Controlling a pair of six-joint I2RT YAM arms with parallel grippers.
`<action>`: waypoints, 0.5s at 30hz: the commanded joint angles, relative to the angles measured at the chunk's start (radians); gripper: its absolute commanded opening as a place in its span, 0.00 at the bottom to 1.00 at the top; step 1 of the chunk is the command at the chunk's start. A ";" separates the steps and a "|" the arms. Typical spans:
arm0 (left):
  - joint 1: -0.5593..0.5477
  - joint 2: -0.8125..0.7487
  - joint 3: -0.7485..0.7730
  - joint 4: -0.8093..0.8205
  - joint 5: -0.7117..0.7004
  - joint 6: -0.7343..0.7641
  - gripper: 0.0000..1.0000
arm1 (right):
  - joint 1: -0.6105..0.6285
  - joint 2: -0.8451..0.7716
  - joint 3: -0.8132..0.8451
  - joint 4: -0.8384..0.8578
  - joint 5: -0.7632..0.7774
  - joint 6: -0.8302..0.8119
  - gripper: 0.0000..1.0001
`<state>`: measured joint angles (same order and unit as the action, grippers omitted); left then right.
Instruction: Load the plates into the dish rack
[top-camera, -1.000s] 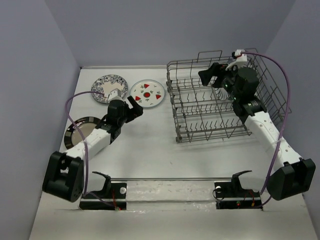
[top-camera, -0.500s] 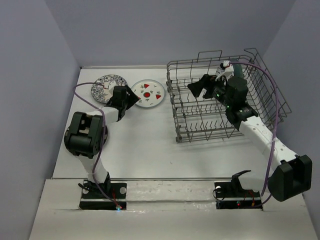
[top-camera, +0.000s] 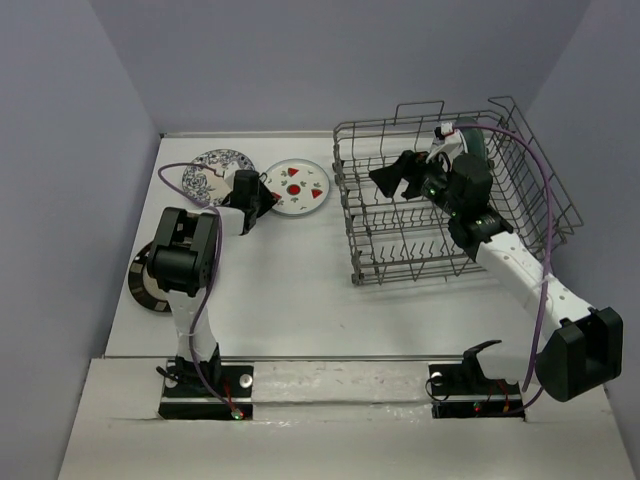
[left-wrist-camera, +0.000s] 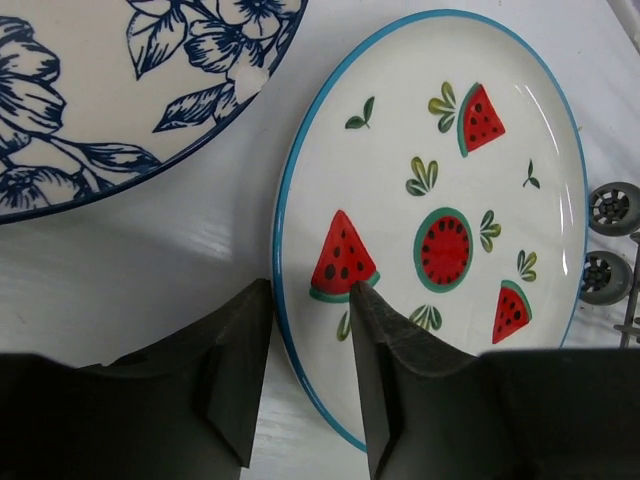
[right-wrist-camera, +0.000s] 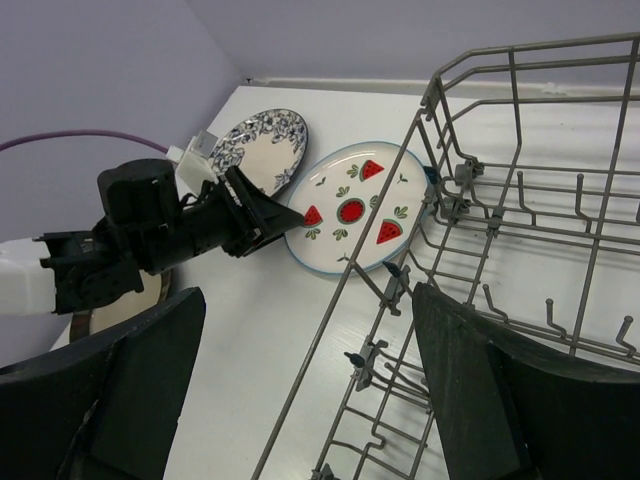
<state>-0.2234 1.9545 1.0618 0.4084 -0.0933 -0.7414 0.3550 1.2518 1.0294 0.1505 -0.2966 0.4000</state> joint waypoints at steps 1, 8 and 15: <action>-0.013 0.032 0.059 0.017 0.004 0.010 0.46 | 0.004 -0.031 -0.023 0.075 -0.009 0.014 0.89; -0.027 0.055 0.061 0.017 -0.008 -0.015 0.06 | 0.013 -0.060 -0.023 0.070 -0.016 0.013 0.89; -0.027 -0.153 -0.113 0.067 -0.051 0.017 0.06 | 0.013 -0.035 0.047 0.003 -0.028 -0.021 0.89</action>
<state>-0.2367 1.9625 1.0504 0.4614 -0.0971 -0.7841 0.3592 1.2194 1.0080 0.1551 -0.2966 0.4000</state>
